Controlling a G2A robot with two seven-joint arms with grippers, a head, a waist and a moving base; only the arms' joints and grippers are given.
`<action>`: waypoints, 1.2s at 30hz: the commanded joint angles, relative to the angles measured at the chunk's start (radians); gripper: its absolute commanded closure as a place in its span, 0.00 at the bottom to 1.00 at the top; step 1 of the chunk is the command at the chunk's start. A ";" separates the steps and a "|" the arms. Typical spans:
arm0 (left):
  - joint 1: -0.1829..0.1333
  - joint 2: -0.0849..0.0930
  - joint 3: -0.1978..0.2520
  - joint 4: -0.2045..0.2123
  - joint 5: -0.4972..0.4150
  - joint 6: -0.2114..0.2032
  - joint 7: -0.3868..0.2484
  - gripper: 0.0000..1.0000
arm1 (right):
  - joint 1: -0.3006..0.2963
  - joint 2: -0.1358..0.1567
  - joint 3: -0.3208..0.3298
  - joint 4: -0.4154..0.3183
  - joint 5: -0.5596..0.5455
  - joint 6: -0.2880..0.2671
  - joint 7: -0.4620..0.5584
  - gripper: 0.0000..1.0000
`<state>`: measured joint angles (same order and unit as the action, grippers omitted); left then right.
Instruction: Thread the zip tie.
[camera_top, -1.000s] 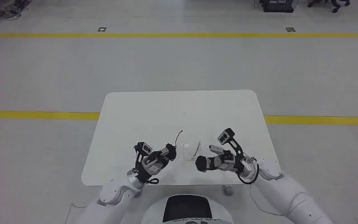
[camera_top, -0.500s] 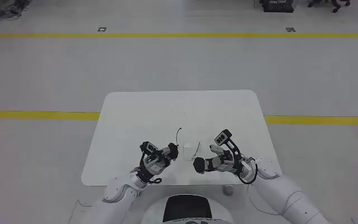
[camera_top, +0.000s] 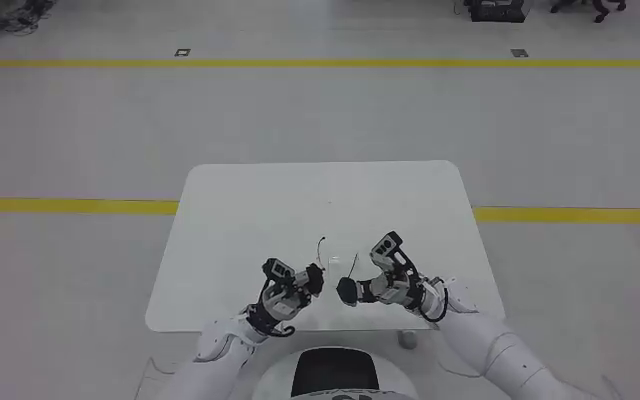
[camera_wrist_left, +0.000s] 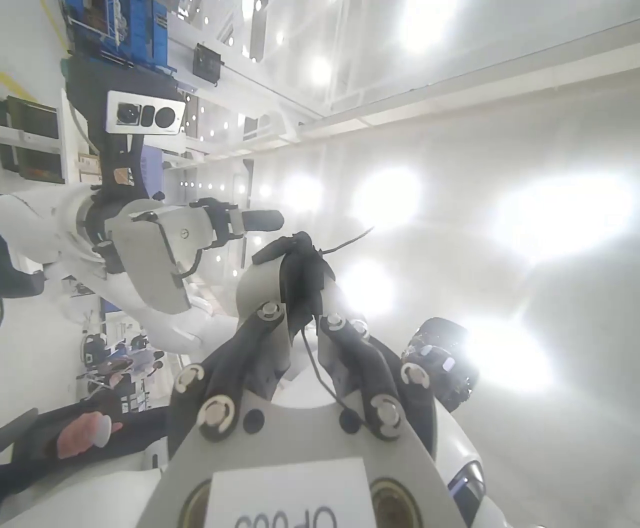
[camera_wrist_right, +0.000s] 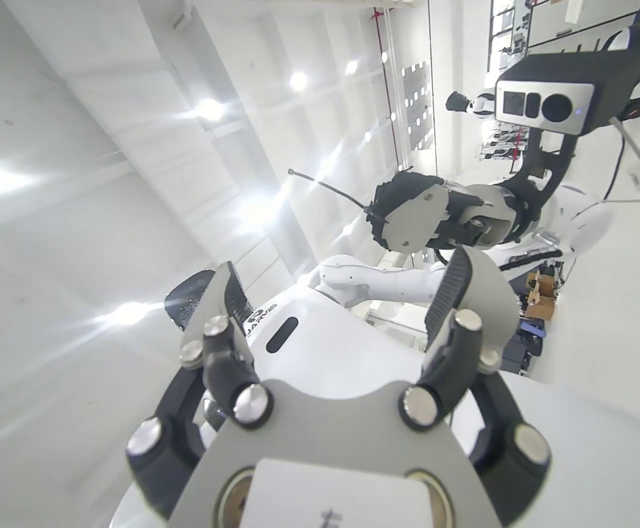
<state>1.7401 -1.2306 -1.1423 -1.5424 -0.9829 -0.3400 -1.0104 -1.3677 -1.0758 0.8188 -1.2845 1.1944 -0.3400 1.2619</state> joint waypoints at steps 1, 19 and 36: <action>0.001 -0.007 -0.002 0.005 0.002 0.000 -0.005 1.00 | 0.004 -0.009 -0.002 0.005 -0.005 0.000 0.005 0.52; 0.016 -0.052 -0.030 0.024 0.030 0.000 -0.041 1.00 | 0.027 -0.065 -0.021 0.053 -0.034 0.014 0.030 0.74; 0.020 -0.069 -0.039 0.033 0.047 0.000 -0.055 1.00 | 0.038 -0.098 -0.013 0.082 -0.051 0.022 0.043 0.86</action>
<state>1.7602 -1.2995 -1.1809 -1.5095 -0.9368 -0.3400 -1.0653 -1.3295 -1.1730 0.8047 -1.2038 1.1448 -0.3191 1.3045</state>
